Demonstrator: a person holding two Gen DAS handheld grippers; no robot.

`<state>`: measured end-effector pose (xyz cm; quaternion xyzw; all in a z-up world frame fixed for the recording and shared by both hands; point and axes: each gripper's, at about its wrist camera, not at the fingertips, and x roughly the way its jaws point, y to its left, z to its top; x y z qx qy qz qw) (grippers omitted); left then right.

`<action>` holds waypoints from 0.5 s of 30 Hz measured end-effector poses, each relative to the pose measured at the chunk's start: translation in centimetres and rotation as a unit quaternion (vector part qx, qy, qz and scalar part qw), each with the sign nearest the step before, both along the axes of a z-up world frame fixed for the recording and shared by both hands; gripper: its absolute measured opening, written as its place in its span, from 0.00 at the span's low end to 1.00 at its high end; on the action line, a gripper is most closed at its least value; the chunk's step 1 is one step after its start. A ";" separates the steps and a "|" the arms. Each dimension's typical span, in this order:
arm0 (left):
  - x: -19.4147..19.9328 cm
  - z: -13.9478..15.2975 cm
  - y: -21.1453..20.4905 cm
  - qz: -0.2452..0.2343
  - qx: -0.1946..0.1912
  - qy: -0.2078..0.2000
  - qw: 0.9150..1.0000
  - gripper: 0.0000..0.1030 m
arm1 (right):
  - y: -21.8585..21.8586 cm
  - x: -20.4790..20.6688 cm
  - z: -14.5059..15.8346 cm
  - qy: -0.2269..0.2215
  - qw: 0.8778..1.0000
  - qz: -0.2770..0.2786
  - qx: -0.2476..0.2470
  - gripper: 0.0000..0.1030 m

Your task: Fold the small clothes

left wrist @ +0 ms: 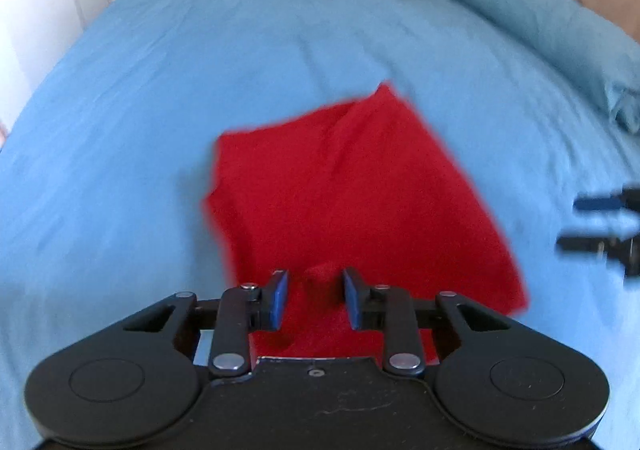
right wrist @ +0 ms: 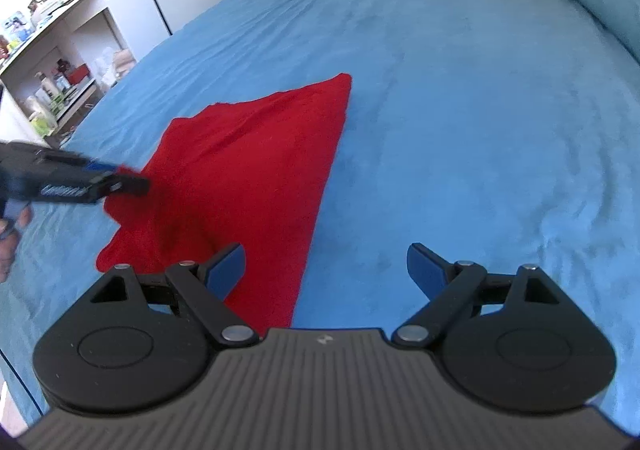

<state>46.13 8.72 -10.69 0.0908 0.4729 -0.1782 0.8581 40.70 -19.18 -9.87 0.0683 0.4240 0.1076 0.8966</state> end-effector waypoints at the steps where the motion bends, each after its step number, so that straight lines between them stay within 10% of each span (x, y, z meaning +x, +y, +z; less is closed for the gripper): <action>1: -0.9 -0.4 1.2 0.005 0.011 0.011 1.000 0.33 | 0.1 0.0 -0.3 0.004 1.000 0.003 0.002 1.00; 7: -5.3 -2.7 6.2 0.083 0.023 0.077 0.993 0.36 | 1.7 0.1 -1.6 0.023 1.000 0.014 0.008 1.00; 11: -5.8 0.2 4.5 0.095 -0.035 0.018 0.995 0.77 | 3.6 1.1 -2.1 0.019 1.000 0.019 0.009 1.00; 15: -3.0 0.2 1.1 0.096 -0.054 -0.007 0.994 0.82 | 5.2 2.6 -3.8 0.031 0.999 0.023 -0.017 1.00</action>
